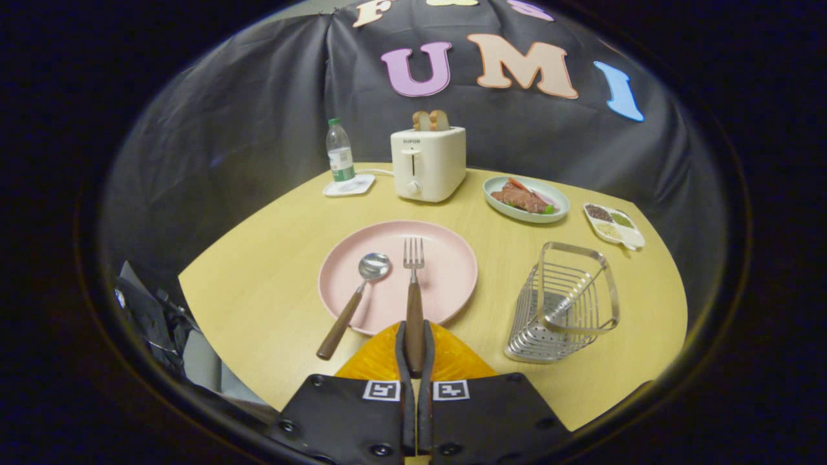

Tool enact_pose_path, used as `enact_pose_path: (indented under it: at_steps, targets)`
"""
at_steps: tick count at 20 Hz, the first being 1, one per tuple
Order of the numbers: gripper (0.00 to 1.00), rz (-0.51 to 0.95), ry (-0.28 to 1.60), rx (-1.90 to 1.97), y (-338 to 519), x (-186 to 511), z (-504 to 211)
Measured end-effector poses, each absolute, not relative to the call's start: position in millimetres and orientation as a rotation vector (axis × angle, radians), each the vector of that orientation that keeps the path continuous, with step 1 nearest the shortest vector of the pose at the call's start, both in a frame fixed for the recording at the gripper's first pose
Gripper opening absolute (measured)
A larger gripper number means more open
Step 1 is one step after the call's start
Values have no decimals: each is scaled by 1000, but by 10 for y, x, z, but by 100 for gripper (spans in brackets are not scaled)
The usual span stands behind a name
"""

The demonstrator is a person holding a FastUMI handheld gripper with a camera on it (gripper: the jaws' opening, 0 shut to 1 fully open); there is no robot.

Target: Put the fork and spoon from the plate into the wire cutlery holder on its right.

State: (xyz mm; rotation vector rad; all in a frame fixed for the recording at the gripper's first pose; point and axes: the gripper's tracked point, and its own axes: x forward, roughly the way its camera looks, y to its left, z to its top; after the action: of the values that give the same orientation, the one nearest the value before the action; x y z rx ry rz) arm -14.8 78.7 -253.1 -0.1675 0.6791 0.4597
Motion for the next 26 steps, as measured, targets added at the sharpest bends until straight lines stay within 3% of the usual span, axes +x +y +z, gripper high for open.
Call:
enact_pose_path:
  at_steps: [9,14,26]
  targets:
    - [4,434,621,-220,216,85,-1552]
    - [4,408,701,-229,-237,38,-1173]
    - [5,399,1021,-391,-770,-191,-1464]
